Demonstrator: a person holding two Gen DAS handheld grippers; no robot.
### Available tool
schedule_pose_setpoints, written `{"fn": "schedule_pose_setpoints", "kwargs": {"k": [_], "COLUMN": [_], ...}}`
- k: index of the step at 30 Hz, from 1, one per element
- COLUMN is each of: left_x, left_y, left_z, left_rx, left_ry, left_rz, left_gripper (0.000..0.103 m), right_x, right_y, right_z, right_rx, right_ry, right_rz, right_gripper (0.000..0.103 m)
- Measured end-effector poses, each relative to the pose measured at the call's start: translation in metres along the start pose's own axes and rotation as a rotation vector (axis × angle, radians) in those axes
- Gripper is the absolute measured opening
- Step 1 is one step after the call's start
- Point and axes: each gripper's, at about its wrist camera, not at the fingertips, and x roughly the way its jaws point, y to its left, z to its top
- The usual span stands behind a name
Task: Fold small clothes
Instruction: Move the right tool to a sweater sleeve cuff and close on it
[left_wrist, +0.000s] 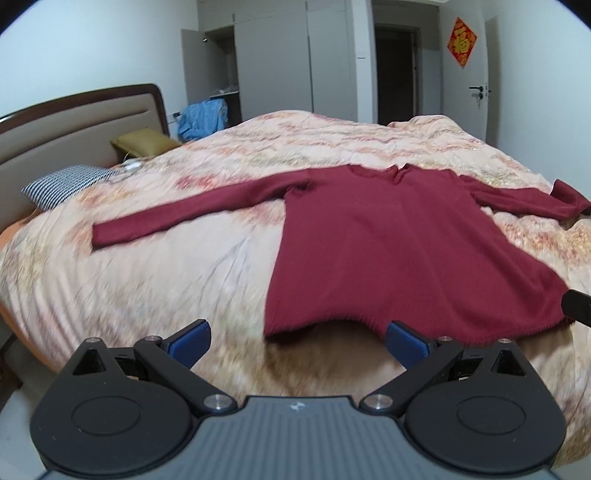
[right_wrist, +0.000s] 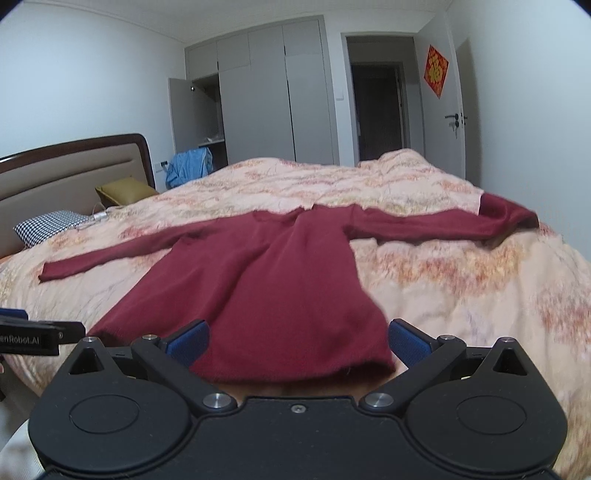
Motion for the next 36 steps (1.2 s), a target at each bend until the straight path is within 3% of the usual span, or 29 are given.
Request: {"fn": "schedule_pose_setpoints", "kwargs": {"k": [7,17,28,36], "left_x": [0.034,0.099,0.157,0.189], "left_y": [-0.030,-0.081,-0.127,-0.147], "left_z": [0.046,0.090,0.105,0.104], "left_rx": [0.042,0.078,0.080,0.056], "left_ry": [-0.009,0.000,0.033,0.008], "left_rz": [-0.032,-0.081,-0.135,-0.138], "left_gripper": [0.103,0.103,0.103,0.103], "right_x": [0.030,0.084,0.125,0.148], "right_y": [-0.034,-0.087,-0.129,-0.155], "right_z": [0.026,0.044,0.047,0.047], "right_rx": [0.013,0.023,0.042,0.041], "right_ry": [-0.041,-0.024,0.021,0.041], "right_rz": [-0.042,-0.149,-0.228,-0.271], "right_gripper": [0.103,0.103,0.103,0.103]}}
